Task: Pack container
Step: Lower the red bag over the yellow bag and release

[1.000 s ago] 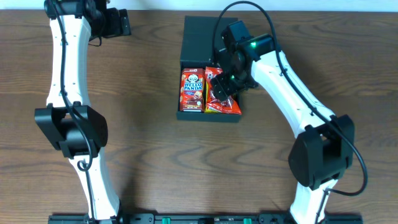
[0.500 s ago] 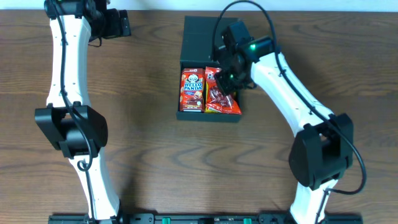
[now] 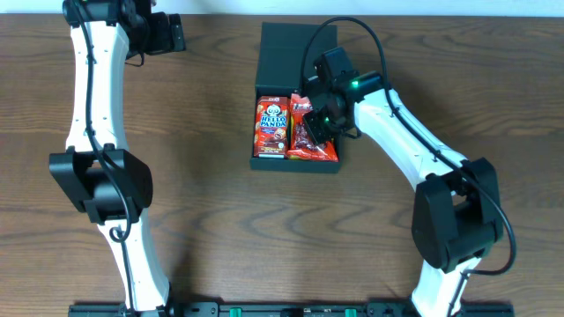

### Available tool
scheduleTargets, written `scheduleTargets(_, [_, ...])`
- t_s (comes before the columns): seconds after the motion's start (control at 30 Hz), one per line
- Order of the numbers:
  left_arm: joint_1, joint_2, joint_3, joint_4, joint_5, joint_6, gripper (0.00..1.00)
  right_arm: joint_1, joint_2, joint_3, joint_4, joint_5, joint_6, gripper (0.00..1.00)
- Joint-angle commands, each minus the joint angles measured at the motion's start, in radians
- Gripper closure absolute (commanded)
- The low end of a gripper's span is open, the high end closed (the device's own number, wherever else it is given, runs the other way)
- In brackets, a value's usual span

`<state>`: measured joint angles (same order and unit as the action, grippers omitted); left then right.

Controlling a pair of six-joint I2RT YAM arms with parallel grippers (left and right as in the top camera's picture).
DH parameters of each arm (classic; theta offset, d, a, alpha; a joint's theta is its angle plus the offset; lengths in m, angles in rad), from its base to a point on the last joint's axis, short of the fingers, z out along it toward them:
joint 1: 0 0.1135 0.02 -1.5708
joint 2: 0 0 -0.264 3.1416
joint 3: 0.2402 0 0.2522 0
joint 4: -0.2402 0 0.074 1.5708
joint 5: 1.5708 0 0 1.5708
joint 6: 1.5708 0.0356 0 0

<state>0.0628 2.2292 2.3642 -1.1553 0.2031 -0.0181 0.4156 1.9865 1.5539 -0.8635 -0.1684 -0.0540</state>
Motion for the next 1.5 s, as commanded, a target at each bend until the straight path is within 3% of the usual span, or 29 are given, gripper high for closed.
scheduleTargets(0.0, [0.002, 0.009, -0.006, -0.009, 0.000, 0.014, 0.05, 0.005, 0.040, -0.051, 0.033, 0.018, 0.016, 0.98])
scheduleTargets(0.27, [0.002, 0.009, -0.006, -0.016, 0.000, 0.014, 0.05, 0.005, 0.071, -0.044, 0.033, 0.019, 0.024, 0.98])
scheduleTargets(0.53, [0.002, 0.009, -0.006, -0.022, 0.000, 0.014, 0.04, 0.001, 0.013, 0.118, -0.095, 0.055, 0.031, 0.98])
scheduleTargets(0.7, [0.002, 0.009, -0.006, -0.022, 0.000, 0.014, 0.05, -0.008, -0.008, 0.144, -0.053, 0.158, 0.031, 0.99])
scheduleTargets(1.2, [0.002, 0.009, -0.006, -0.018, 0.000, 0.014, 0.05, -0.030, 0.171, 0.140, -0.053, 0.172, 0.057, 0.98])
scheduleTargets(1.47, [0.002, 0.009, -0.006, -0.019, 0.000, 0.014, 0.05, -0.031, 0.150, 0.185, -0.049, 0.172, 0.077, 0.99])
